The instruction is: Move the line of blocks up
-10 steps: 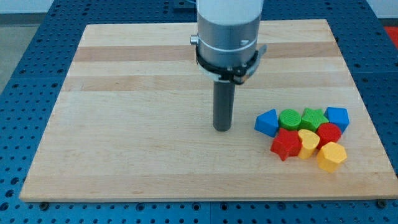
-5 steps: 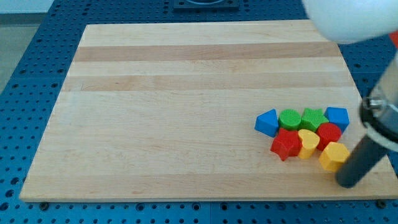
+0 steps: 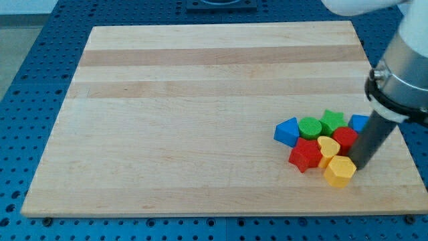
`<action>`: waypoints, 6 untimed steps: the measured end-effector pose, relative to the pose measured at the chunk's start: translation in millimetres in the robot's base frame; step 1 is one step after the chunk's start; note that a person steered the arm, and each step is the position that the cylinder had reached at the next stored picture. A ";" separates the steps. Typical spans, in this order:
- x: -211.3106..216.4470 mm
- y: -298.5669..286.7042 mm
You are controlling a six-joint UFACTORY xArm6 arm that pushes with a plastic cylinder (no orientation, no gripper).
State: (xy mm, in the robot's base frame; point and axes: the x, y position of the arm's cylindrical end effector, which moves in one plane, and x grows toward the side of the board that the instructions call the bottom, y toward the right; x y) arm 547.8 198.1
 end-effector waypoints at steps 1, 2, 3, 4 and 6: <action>-14.5 0.2; -37.0 14.6; -65.8 12.3; -76.4 -1.1; -53.7 -10.0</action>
